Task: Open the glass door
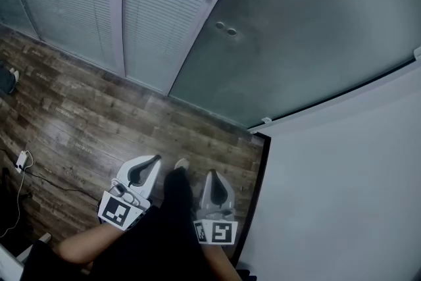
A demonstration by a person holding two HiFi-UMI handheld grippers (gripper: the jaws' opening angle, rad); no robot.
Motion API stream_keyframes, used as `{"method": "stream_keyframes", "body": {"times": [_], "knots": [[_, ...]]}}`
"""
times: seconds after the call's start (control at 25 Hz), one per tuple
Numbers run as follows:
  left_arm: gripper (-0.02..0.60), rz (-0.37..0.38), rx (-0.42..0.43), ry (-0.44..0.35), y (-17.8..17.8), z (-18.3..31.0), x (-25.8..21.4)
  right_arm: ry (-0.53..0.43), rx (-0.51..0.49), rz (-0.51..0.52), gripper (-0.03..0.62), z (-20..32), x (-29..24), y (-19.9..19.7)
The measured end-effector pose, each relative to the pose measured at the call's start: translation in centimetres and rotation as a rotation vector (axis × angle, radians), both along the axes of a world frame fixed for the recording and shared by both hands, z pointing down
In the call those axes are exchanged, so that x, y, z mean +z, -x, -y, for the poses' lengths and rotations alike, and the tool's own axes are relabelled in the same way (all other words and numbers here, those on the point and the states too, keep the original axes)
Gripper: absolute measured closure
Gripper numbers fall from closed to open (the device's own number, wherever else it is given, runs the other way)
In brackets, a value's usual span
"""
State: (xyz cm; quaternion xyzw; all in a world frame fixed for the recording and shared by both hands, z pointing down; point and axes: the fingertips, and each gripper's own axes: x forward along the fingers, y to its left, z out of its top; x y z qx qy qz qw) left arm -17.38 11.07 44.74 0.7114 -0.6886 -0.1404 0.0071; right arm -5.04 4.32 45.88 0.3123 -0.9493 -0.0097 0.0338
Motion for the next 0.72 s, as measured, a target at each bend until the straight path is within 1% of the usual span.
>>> {"method": "stream_keyframes", "body": {"times": [0.12,0.28,0.44,0.6,0.72], "knots": [[0.583,-0.007,-0.009,0.006,0.9,1.7,-0.1,0.011,-0.023,0.002,0.592,1.8,0.3,1.6],[0.583,0.025,-0.038,0.025,2.1,5.5,-0.1,0.009,-0.062,0.023,0.592,6.1,0.1,3.3],[0.583,0.035,-0.054,0.022,2.9,11.2,-1.5,-0.012,-0.093,0.046,0.592,11.8,-1.3,4.6],[0.583,0.069,-0.048,0.004,2.0,18.1,-2.9,-0.035,-0.131,0.053,0.592,18.0,-3.0,5.3],[0.583,0.054,-0.071,-0.024,1.6,21.3,-4.5,-0.02,-0.158,0.055,0.592,21.9,-3.2,5.6]]}}
